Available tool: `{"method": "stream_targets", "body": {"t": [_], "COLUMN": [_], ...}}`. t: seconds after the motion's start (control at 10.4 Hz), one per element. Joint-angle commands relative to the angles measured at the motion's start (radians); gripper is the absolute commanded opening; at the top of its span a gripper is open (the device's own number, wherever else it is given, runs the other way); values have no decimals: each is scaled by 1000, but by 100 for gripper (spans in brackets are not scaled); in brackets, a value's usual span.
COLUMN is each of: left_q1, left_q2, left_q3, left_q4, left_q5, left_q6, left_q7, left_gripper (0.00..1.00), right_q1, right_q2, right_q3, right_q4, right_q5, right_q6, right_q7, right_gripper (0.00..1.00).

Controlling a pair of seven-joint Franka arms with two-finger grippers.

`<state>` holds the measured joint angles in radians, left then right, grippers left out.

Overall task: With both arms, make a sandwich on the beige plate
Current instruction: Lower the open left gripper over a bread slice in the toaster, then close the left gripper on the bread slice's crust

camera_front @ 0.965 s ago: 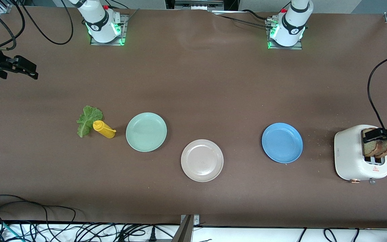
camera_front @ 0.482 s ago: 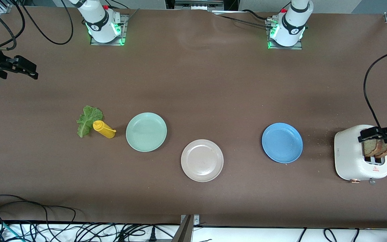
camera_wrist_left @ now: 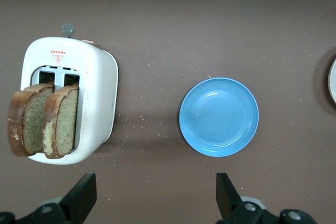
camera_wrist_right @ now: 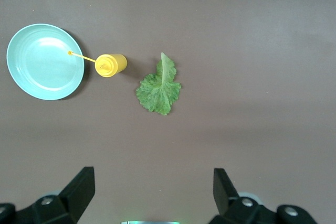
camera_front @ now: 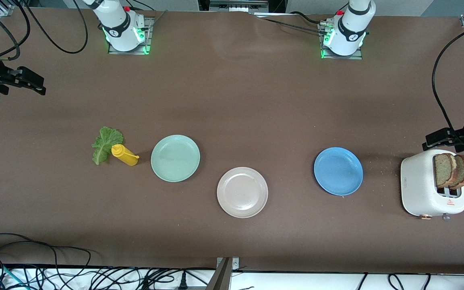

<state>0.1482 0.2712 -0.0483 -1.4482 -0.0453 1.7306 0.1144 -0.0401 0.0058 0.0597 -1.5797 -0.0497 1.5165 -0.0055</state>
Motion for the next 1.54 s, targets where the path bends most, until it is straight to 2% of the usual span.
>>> {"method": "stream_targets", "body": {"t": [0.0, 0.87, 1.06, 1.25, 1.45], "left_q1": [4, 5, 17, 33, 60], "left_q2": [-27, -14, 5, 45, 65], "left_q3": [-5, -5, -1, 4, 4], "left_q4": [-35, -35, -20, -18, -15], "left_q5": [4, 12, 19, 21, 16], "left_q6": [0, 6, 17, 88, 95], "left_q7": [-16, -13, -4, -1, 74], "left_gripper": [100, 100, 100, 100, 100], "right_q1": [3, 2, 2, 2, 2], "right_q2": [-7, -9, -9, -9, -9], "right_q3": [-3, -8, -8, -8, -6], "right_q4": [-2, 0, 1, 1, 1], "right_q5": [-15, -16, -16, -16, -16], "right_q6": [2, 4, 4, 4, 4], "right_q7": [-8, -8, -8, -8, -8], "right_gripper": [100, 100, 100, 100, 100]}}
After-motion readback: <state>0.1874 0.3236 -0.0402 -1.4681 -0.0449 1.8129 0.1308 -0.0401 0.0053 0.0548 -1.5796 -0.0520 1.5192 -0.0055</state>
